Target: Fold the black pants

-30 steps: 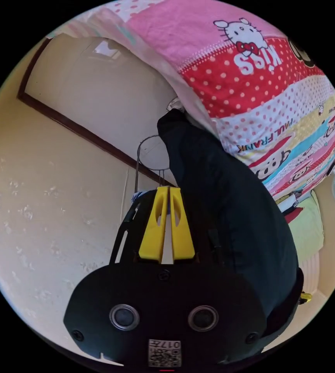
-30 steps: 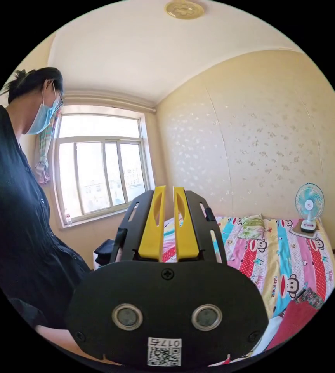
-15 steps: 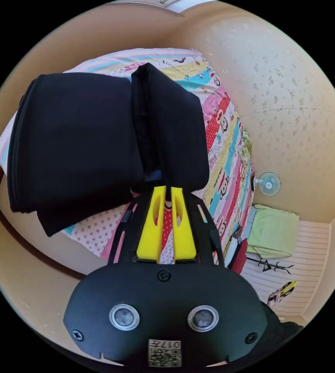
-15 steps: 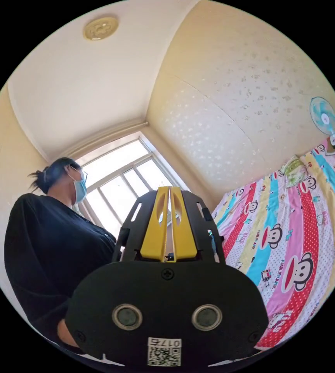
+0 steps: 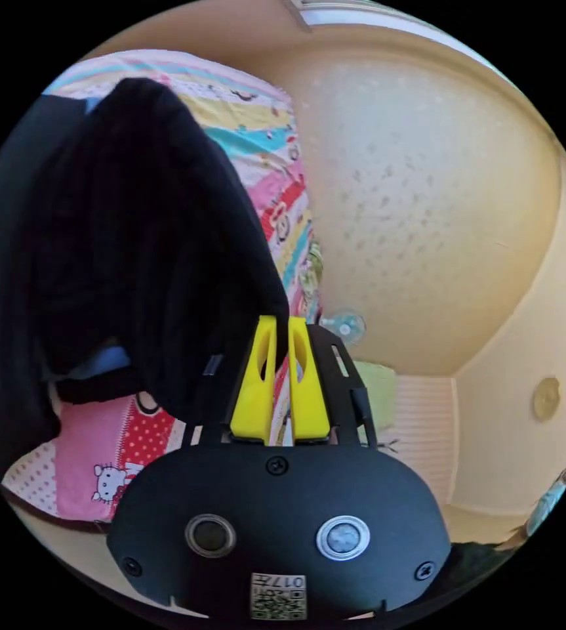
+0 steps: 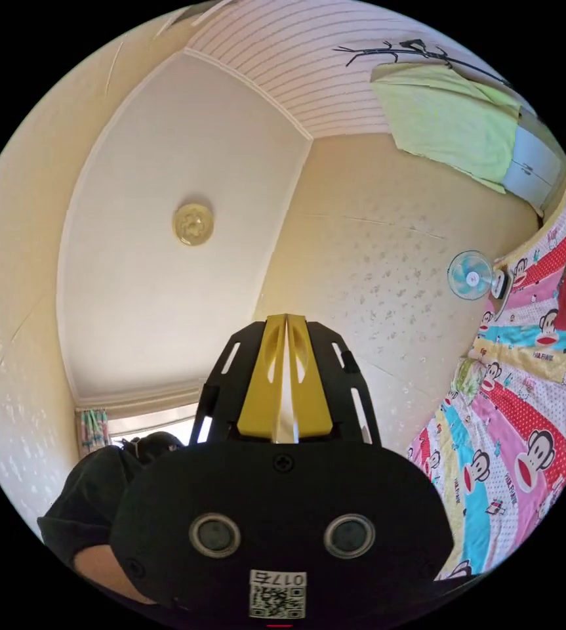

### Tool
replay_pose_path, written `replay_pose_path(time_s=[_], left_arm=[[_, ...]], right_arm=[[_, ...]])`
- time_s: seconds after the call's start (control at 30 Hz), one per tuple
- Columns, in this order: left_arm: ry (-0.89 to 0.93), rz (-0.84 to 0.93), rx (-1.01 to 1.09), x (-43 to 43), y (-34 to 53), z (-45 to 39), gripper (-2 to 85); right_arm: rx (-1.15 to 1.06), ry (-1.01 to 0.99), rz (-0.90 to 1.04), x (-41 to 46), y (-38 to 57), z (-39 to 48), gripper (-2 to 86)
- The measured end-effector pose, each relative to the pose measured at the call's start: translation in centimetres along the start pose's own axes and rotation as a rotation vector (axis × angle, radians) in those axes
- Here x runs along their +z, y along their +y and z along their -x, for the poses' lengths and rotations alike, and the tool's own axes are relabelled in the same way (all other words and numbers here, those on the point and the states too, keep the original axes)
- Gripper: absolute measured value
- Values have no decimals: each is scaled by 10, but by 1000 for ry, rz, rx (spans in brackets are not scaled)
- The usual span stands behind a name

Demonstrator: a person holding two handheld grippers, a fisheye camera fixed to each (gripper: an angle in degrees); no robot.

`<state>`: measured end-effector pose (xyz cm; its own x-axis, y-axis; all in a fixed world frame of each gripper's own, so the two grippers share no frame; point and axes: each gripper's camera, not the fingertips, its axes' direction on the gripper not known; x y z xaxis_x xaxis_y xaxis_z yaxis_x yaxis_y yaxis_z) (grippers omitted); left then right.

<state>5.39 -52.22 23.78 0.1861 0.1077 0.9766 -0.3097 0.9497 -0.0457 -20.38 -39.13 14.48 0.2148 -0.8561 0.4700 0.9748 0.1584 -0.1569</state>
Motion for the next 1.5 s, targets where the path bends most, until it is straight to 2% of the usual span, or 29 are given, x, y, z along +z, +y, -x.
replay_pose_path(time_s=[0.07,0.2,0.27,0.37,0.43,0.5,0.6,0.67,0.77,0.8,0.87,0.93,1.0,1.03,1.07,1.13,1.23,1.3,1.4,1.5], left_arm=[[-70,174,261,49,25,-73,34],[-112,512,612,131,107,-158,31],[-48,826,787,187,179,-182,34],[-16,1150,875,237,258,-173,45],[-97,1234,816,256,280,-146,55],[-157,1176,721,257,276,-115,62],[-138,954,414,232,231,-53,91],[-152,675,223,194,190,-6,112],[-218,437,86,168,153,37,131],[-245,410,75,168,147,43,135],[-427,304,45,178,127,63,140],[-503,252,9,194,114,81,139],[-418,254,-50,216,102,104,128],[-310,255,-73,230,95,116,111],[-287,215,-95,234,92,121,67],[-255,130,-52,234,91,110,41],[-121,234,99,263,88,59,36],[-147,312,239,288,97,13,34],[-122,412,438,325,118,-56,31],[-83,367,488,336,143,-103,30]], right_arm=[[2,-18,-20,3,-6,-3,4],[68,-77,47,35,-10,-31,4],[109,-79,117,55,-6,-46,4],[183,-105,227,85,6,-70,4],[254,-55,328,106,19,-86,4],[284,14,430,121,29,-92,5],[349,64,565,139,46,-102,5],[390,69,590,143,55,-106,5],[433,100,626,150,67,-108,6],[445,120,653,153,72,-108,6],[461,145,697,158,80,-106,7],[471,166,745,165,90,-99,9],[469,183,778,169,96,-92,12],[461,210,815,173,100,-86,15],[458,233,843,176,103,-84,17],[446,412,1000,188,117,-80,33],[316,640,1249,218,156,-72,73],[210,716,1422,244,197,-65,103],[-45,756,1690,289,286,-49,147],[-292,719,1861,320,377,-39,174]])
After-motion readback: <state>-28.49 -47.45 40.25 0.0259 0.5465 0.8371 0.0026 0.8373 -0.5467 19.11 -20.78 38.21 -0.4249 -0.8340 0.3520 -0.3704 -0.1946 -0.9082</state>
